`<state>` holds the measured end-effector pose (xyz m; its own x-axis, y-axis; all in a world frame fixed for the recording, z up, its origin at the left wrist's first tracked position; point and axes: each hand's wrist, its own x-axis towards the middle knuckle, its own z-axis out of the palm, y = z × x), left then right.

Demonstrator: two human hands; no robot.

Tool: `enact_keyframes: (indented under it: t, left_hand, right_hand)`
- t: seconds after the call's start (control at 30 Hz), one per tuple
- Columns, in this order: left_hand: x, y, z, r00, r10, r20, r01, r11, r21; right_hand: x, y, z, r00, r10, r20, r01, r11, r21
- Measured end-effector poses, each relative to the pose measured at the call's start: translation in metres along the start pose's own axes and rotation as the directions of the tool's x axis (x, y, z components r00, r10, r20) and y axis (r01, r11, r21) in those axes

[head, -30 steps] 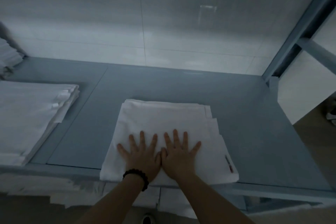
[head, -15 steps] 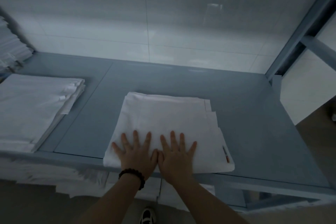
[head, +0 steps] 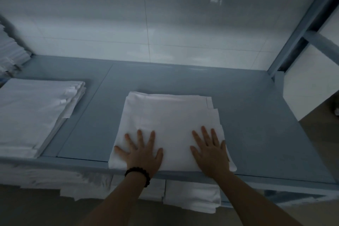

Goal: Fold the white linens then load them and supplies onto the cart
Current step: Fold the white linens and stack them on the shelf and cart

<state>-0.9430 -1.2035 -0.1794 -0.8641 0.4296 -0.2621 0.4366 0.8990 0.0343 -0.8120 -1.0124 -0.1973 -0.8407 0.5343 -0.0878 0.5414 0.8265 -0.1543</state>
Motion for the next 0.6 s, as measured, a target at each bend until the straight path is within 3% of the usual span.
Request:
enact_keyframes:
  t: [0.17, 0.23, 0.3, 0.33, 0.4, 0.5, 0.6]
  left_hand:
    - [0.018, 0.001, -0.027, 0.988, 0.105, 0.114, -0.083, 0.98, -0.183]
    - [0.024, -0.01, -0.037, 0.992, 0.129, -0.015, -0.128, 0.953, -0.275]
    - [0.035, -0.025, -0.041, 0.971, 0.122, -0.204, -0.167, 0.961, -0.221]
    - [0.04, -0.031, -0.04, 0.963, 0.131, -0.236, -0.172, 0.972, -0.162]
    - [0.048, -0.04, -0.03, 0.968, 0.183, -0.173, -0.201, 0.975, -0.091]
    - [0.048, -0.047, -0.005, 0.971, 0.221, -0.093, -0.224, 0.974, -0.031]
    - [0.044, -0.053, 0.007, 0.973, 0.184, -0.143, -0.196, 0.978, -0.075]
  right_hand:
    - [0.047, 0.009, -0.021, 1.0, -0.003, -0.022, -0.002, 0.981, -0.194]
    - [0.06, 0.004, -0.03, 0.994, 0.049, -0.098, -0.073, 0.962, -0.262]
    - [0.06, -0.025, -0.03, 0.974, 0.064, -0.219, -0.113, 0.968, -0.222]
    - [0.056, -0.049, -0.027, 0.96, 0.031, -0.277, -0.081, 0.982, -0.169]
    - [0.046, -0.104, -0.015, 0.938, -0.095, -0.334, 0.071, 0.994, -0.086]
    - [0.037, -0.162, 0.01, 0.95, -0.175, -0.26, 0.169, 0.985, -0.047]
    - [0.042, -0.147, 0.018, 0.969, -0.205, -0.14, 0.199, 0.978, -0.055]
